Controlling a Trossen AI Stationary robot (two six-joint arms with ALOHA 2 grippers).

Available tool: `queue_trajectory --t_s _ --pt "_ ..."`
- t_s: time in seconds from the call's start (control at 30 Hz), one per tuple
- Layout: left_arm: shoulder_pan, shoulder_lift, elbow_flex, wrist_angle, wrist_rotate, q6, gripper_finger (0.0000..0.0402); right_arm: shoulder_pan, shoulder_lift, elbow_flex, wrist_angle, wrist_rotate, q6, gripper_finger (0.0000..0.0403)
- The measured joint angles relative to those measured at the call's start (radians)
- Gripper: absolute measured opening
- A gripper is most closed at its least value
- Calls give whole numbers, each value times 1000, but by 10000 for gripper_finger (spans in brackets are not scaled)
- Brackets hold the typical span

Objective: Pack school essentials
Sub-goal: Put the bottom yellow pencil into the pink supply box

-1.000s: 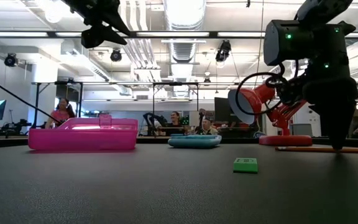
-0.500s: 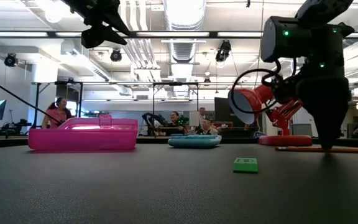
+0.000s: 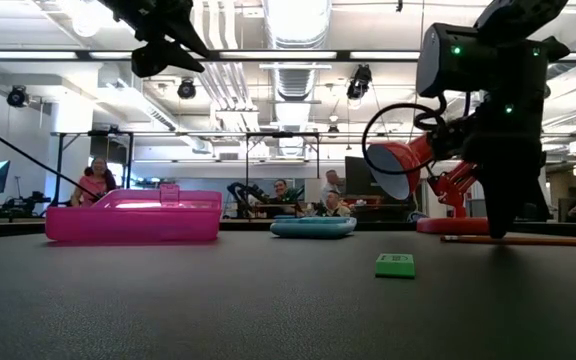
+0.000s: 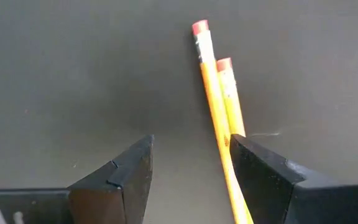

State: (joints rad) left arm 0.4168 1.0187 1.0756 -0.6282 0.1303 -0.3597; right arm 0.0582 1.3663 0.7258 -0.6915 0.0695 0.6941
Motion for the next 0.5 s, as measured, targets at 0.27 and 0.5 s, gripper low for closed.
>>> queue_trajectory --t_s 0.27,0.5 --pt "0 0 0 0 0 0 130 0 0 -3 0 9 0 201" --pt "0 0 -2 0 0 -1 130 -1 -2 -54 10 -24 17 201"
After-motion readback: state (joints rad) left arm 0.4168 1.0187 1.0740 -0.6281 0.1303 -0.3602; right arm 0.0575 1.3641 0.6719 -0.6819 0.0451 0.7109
